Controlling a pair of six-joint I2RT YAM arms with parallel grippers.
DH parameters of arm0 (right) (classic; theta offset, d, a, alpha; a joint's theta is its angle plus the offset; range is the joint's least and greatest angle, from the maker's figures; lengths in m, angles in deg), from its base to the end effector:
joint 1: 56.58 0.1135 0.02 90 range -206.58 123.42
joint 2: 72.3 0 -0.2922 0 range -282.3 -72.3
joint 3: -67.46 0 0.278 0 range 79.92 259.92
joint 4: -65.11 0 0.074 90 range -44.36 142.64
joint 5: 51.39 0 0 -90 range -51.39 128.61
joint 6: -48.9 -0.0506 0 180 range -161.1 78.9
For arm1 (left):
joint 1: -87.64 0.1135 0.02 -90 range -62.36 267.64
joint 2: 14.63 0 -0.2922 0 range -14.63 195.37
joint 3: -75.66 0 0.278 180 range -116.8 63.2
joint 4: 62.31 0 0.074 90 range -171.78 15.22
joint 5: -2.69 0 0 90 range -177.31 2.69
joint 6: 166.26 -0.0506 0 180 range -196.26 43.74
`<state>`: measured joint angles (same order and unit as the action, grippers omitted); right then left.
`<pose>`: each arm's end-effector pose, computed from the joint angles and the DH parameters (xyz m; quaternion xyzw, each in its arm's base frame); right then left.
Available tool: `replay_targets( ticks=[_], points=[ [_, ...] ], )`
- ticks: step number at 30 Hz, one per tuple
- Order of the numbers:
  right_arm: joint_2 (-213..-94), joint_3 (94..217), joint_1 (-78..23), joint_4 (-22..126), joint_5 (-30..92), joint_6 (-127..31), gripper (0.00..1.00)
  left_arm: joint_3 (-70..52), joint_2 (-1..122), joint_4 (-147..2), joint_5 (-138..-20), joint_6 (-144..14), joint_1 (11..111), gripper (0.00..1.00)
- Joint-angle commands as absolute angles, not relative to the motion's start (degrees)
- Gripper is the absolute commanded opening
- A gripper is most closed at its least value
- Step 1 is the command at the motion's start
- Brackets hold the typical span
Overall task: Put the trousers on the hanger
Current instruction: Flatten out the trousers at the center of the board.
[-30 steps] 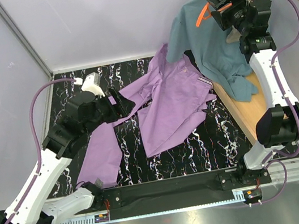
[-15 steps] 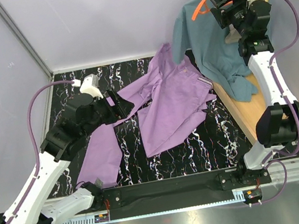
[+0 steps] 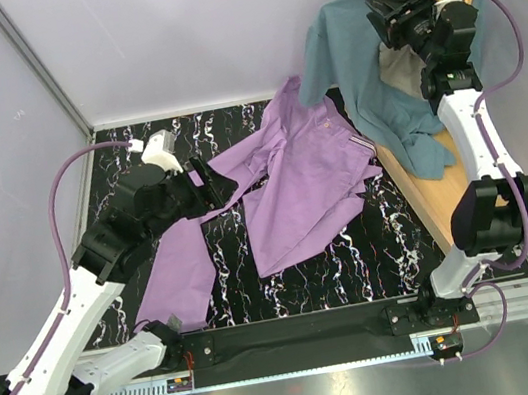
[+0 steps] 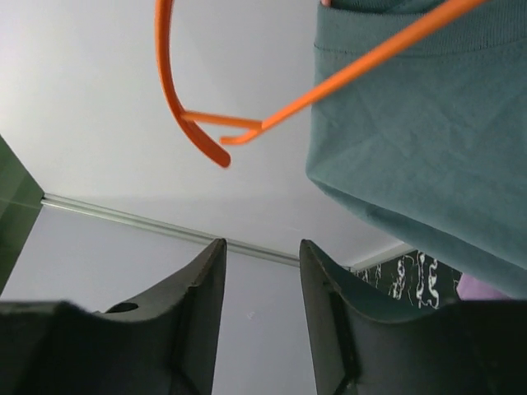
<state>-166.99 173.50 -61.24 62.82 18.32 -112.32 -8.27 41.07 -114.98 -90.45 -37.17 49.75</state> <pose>0.4364 -0.0180 0.4786 0.2871 0.5863 0.5065 0.5633 0.1703 -0.1290 0.4349 -0.0236 0.8402 -0.3188 0.4380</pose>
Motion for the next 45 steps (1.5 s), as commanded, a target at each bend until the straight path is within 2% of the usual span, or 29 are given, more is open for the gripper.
replay_targets(
  ticks=[1,3,8,12,17,24,30,39,45],
  points=[
    [-164.4,172.2,-60.9,59.6,12.0,-111.5,0.47,-8.1,41.7,-111.2,-89.0,-37.2,50.0,0.77],
    [-163.8,171.7,-59.2,55.3,10.5,-107.9,0.43,-8.0,42.3,-110.6,-88.5,-37.1,50.0,0.77],
    [-160.5,165.5,-55.3,49.0,10.5,-100.3,0.41,-8.3,43.6,-110.0,-87.7,-37.1,50.0,0.77],
    [-160.4,161.5,-52.9,40.7,11.4,-93.0,0.29,-8.5,44.1,-110.4,-87.7,-37.0,50.0,0.77],
    [-162.8,158.1,-50.4,34.7,18.7,-80.7,0.27,-8.4,44.6,-114.6,-89.3,-36.8,50.0,0.76],
    [-175.8,165.8,-50.0,29.4,33.2,-68.6,0.27,-7.0,45.0,-121.3,-92.4,-35.9,50.5,0.77],
    [-189.5,176.0,-50.3,24.4,38.3,-67.5,0.08,-5.1,44.9,-126.0,-91.1,-37.2,54.3,0.78],
    [-202.5,187.0,-51.2,20.4,49.9,-65.6,0.07,4.3,43.6,-129.0,-88.7,-39.9,61.8,0.78],
    [-206.8,192.2,-55.3,18.0,53.4,-66.2,0.07,5.6,44.9,-130.7,-89.0,-42.2,66.5,0.78]
  ],
)
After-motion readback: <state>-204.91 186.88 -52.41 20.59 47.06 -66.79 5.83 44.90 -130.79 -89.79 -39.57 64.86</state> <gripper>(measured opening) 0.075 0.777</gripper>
